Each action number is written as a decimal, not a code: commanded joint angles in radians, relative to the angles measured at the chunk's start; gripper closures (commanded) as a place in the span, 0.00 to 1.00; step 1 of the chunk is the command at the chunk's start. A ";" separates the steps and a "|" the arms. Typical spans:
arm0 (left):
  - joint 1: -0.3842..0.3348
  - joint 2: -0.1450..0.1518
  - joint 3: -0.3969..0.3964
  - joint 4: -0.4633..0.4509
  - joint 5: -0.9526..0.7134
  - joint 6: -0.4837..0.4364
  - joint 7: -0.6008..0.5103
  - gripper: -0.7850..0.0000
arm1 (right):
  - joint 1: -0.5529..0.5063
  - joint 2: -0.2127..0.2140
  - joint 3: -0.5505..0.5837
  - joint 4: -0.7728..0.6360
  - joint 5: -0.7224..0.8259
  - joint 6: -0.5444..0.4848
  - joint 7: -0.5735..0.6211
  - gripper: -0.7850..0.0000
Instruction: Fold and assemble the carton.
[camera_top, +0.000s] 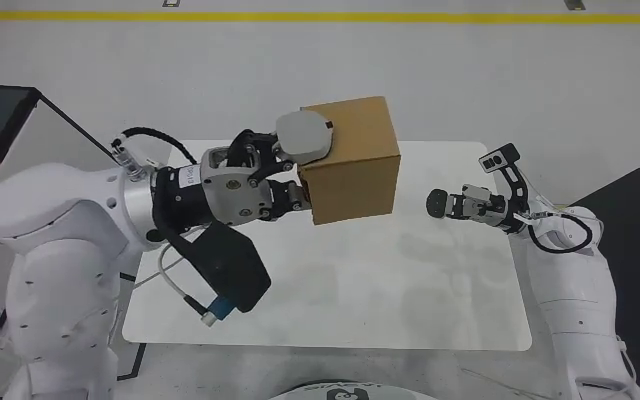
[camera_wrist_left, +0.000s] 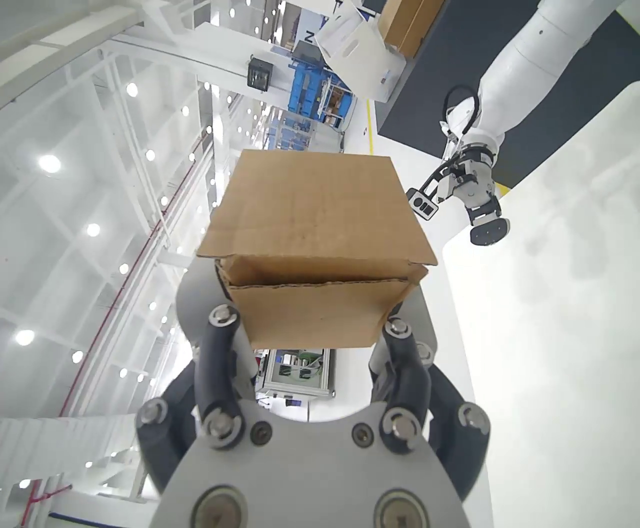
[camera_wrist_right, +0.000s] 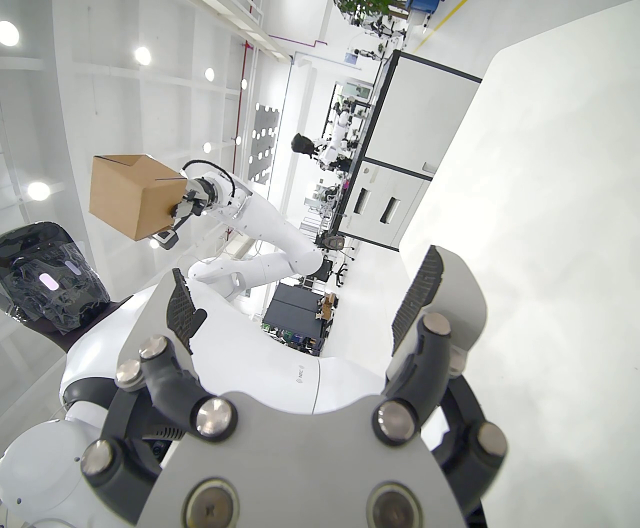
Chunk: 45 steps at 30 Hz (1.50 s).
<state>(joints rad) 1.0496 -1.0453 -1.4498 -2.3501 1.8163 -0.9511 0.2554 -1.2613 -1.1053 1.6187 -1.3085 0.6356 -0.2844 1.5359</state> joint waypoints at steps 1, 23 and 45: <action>-0.008 0.008 0.001 0.000 0.093 0.030 0.084 1.00 | 0.000 0.000 0.000 0.000 0.000 0.000 0.000 0.00; 0.147 0.088 -0.094 0.000 0.616 0.349 0.506 1.00 | 0.000 0.000 0.000 0.000 0.000 0.000 0.000 0.00; 0.259 0.061 -0.107 0.083 -0.291 0.228 0.085 1.00 | 0.000 0.000 0.000 0.000 0.000 0.000 0.000 0.00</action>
<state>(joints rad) 1.3017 -0.9837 -1.5592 -2.2622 1.5909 -0.7147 0.3779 -1.2613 -1.1053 1.6187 -1.3085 0.6356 -0.2844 1.5359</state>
